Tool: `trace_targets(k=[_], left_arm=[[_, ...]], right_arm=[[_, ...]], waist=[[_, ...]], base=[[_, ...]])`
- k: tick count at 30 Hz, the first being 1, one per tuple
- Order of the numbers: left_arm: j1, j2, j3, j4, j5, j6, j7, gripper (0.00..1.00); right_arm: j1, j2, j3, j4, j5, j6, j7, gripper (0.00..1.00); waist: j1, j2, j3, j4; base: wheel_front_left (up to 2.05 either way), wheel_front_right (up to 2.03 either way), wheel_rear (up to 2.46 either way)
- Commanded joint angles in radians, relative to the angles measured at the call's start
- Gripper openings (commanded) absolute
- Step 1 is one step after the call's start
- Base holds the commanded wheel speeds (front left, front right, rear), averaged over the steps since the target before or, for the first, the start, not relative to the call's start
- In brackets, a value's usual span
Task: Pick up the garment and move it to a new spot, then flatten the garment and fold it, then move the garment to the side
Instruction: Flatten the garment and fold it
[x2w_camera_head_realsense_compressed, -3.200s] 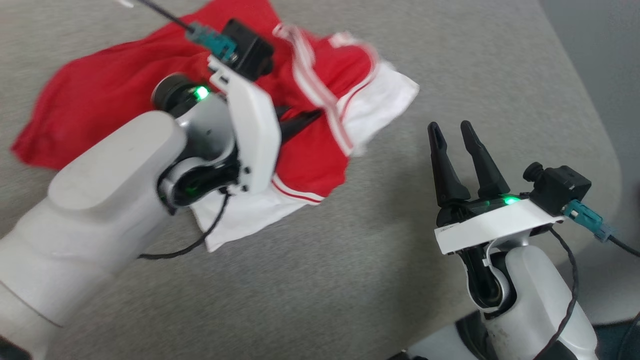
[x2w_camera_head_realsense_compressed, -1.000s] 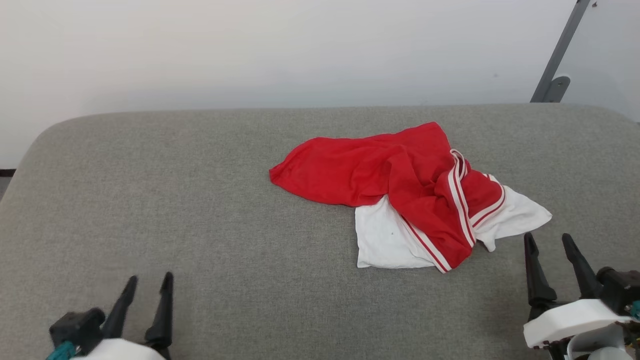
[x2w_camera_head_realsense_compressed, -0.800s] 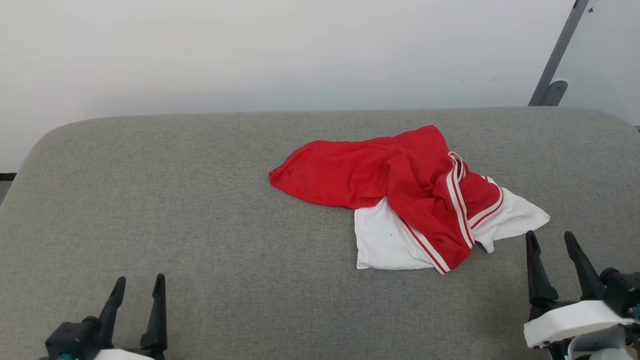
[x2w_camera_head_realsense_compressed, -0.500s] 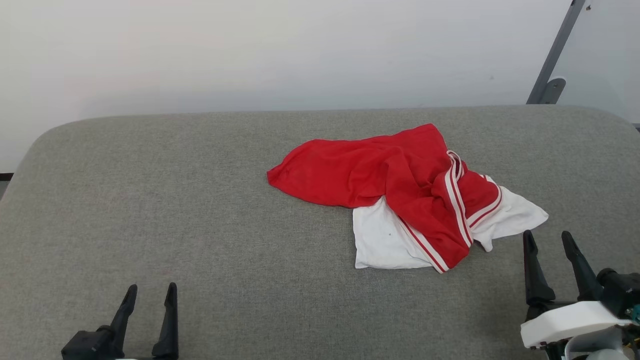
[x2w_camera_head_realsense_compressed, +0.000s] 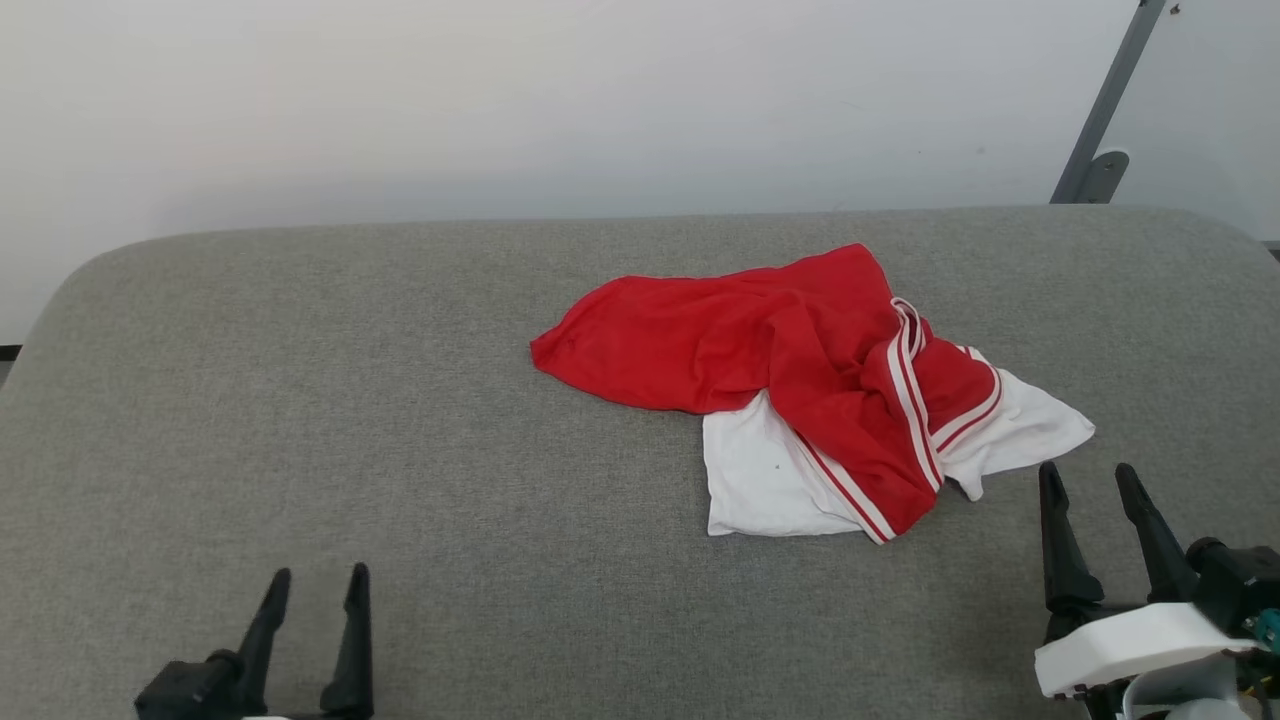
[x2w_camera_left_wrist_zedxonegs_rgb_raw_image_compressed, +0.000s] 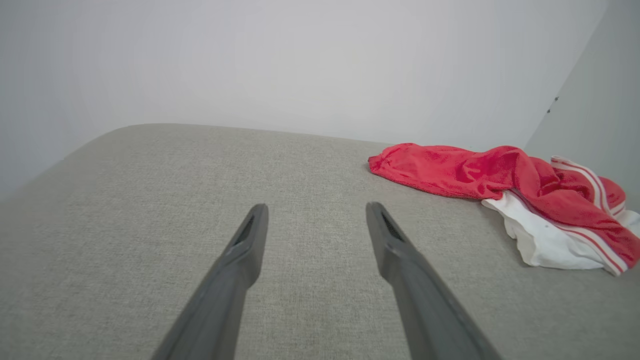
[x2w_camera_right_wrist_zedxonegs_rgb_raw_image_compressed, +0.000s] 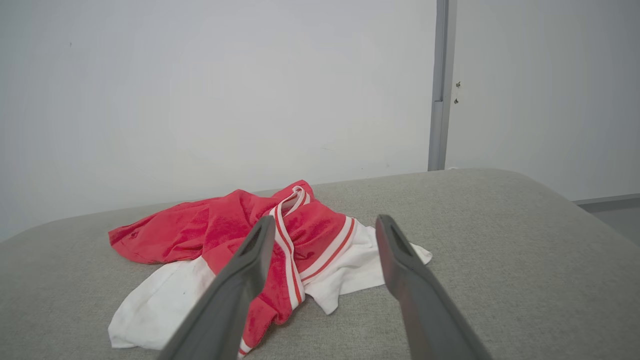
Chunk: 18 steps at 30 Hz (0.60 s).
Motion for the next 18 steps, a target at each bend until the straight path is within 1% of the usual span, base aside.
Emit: trace_targets(k=[1, 3, 6, 9, 10, 12, 13, 16, 18], left_arm=[[-0.007, 0.009, -0.013, 0.004, -0.009, -0.002, -0.002, 1.00], [-0.028, 0.019, -0.031, 0.001, -0.027, -0.002, -0.002, 1.00], [-0.081, 0.060, -0.079, -0.004, -0.039, -0.002, -0.002, 1.00], [-0.173, 0.125, -0.167, -0.004, -0.058, -0.001, -0.002, 1.00], [-0.173, 0.125, -0.167, -0.004, -0.058, -0.001, -0.002, 1.00], [-0.259, 0.177, -0.241, 0.007, -0.073, -0.001, 0.004, 1.00], [-0.305, 0.193, -0.275, 0.017, -0.094, -0.001, 0.022, 1.00], [-0.452, 0.244, -0.400, 0.043, -0.175, -0.001, 0.149, 1.00], [-0.530, 0.273, -0.487, 0.064, -0.290, 0.000, 0.289, 1.00]], right_arm=[[-0.005, 0.004, 0.002, -0.001, -0.006, 0.000, -0.005, 1.00], [-0.014, 0.007, 0.005, -0.003, -0.006, 0.000, -0.005, 1.00], [-0.026, 0.012, 0.008, -0.009, -0.006, 0.000, -0.005, 1.00], [-0.039, 0.017, 0.009, -0.018, -0.002, 0.000, -0.005, 1.00], [-0.039, 0.017, 0.009, -0.018, -0.002, 0.000, -0.005, 1.00], [-0.053, 0.022, 0.008, -0.021, 0.002, 0.000, -0.005, 1.00], [-0.059, 0.024, 0.004, -0.023, 0.003, 0.000, -0.005, 1.00], [-0.085, 0.036, 0.002, -0.031, 0.010, 0.000, -0.005, 1.00], [-0.105, 0.046, 0.009, -0.034, 0.014, 0.000, -0.005, 1.00]], waist=[[0.0000, -0.0001, 0.002, -0.003], [0.0000, -0.0001, 0.008, -0.009], [0.0000, -0.0001, 0.027, -0.019], [0.0000, -0.0001, 0.049, -0.032], [0.0000, -0.0001, 0.049, -0.032], [0.0000, -0.0001, 0.067, -0.044], [0.0000, -0.0001, 0.077, -0.050], [0.0000, -0.0001, 0.121, -0.078], [0.0000, -0.0001, 0.158, -0.105]], base=[[0.00, 0.00, 0.00], [0.00, 0.00, 0.00], [0.00, 0.00, 0.00], [0.00, 0.00, 0.00], [0.00, 0.00, 0.00], [0.00, 0.00, 0.00], [0.00, 0.00, 0.00], [0.00, 0.00, 0.00], [0.00, 0.00, 0.00]])
